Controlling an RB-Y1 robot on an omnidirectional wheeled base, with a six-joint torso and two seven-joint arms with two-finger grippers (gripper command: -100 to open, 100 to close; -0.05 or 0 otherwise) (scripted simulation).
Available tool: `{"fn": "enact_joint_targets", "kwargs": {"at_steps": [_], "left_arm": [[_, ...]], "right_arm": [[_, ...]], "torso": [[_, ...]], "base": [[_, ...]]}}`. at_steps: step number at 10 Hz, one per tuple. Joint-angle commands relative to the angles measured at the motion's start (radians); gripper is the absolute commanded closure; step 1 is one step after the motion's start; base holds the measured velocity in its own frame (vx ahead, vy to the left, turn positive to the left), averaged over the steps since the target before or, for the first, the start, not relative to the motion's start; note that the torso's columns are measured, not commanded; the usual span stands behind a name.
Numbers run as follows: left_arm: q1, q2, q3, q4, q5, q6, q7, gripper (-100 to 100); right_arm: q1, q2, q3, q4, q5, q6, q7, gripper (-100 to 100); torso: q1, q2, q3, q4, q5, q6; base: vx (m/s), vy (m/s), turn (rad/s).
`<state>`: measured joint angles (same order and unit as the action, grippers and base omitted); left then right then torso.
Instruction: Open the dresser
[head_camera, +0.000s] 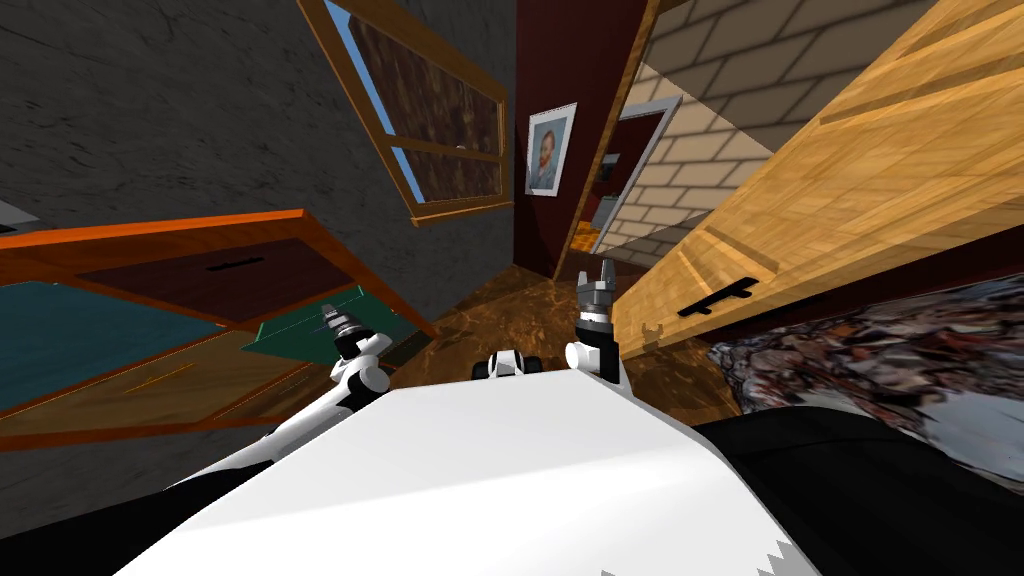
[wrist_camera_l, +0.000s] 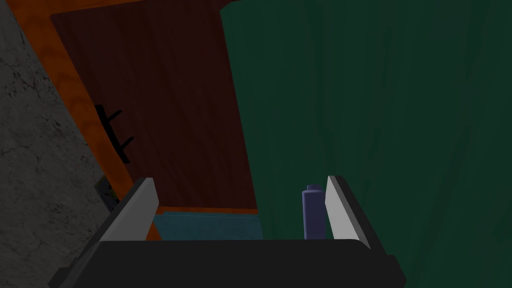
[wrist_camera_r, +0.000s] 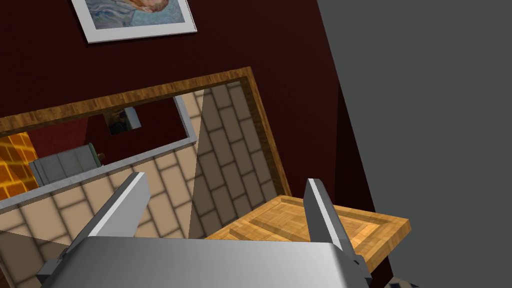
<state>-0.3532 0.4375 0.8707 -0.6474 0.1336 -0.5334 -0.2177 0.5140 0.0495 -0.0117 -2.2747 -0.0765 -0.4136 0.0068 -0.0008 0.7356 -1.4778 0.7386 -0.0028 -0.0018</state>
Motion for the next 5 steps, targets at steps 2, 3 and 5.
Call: {"fn": "enact_joint_targets", "kwargs": {"at_steps": [2, 3, 5], "left_arm": [[0.001, -0.001, 0.000, 0.001, 0.000, 0.001, 0.000, 0], [0.001, -0.001, 0.000, 0.001, 0.000, 0.001, 0.000, 0], [0.001, -0.001, 0.000, 0.001, 0.000, 0.001, 0.000, 0]], "right_arm": [[0.000, 0.000, 0.000, 0.000, 0.000, 0.000, 0.000, 0], [0.000, 0.000, 0.000, 0.000, 0.000, 0.000, 0.000, 0], [0.000, 0.000, 0.000, 0.000, 0.000, 0.000, 0.000, 0]], "torso": [[0.001, 0.002, 0.001, 0.000, 0.002, 0.002], [0.001, 0.002, 0.002, 0.000, 0.002, 0.002], [0.001, 0.003, 0.002, 0.000, 0.003, 0.002]], "base": [[0.000, 0.000, 0.000], [0.000, 0.000, 0.000], [0.000, 0.000, 0.000]]}}
